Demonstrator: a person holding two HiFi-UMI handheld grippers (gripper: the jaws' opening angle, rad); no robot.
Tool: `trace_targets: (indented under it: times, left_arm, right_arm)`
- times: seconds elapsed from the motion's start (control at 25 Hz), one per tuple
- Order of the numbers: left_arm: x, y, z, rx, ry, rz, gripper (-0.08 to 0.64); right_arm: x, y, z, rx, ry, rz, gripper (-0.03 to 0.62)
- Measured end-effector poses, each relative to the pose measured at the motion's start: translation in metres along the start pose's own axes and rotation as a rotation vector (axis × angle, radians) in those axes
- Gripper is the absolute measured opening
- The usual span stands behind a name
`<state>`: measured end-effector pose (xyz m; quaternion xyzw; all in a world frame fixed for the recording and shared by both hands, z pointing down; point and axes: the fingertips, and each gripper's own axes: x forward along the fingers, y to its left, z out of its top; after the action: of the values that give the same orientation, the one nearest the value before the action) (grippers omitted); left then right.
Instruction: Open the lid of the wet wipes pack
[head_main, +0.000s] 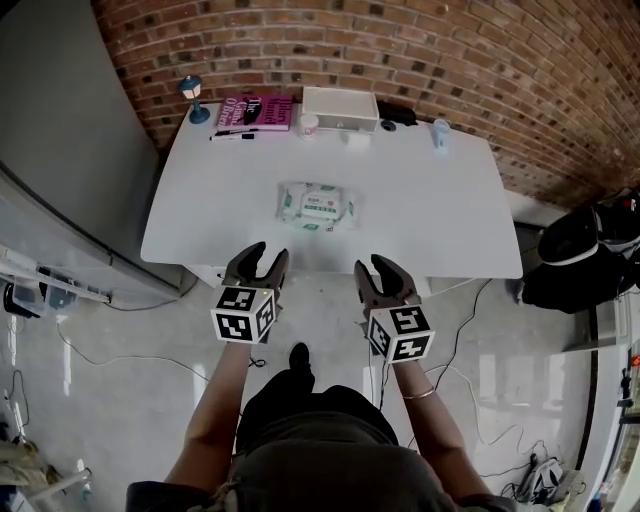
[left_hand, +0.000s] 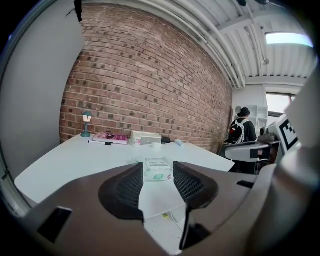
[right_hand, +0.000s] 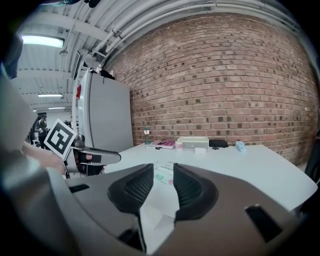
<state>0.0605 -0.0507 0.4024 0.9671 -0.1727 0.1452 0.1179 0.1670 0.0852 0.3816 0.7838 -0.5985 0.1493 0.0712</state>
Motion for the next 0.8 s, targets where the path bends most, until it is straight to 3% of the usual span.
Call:
trace_targets:
  times: [0.36,0.8]
  left_arm:
    - [0.028,0.009,0.000,0.057,0.045,-0.042,0.179]
    - [0.064,0.012,-0.007,0.056,0.100,-0.037,0.179]
  right_arm:
    - [0.025,-0.004,0.005,-0.043,0.033,-0.002,0.112]
    - [0.065,-0.008,0.014,-0.191,0.076,0.070,0.115]
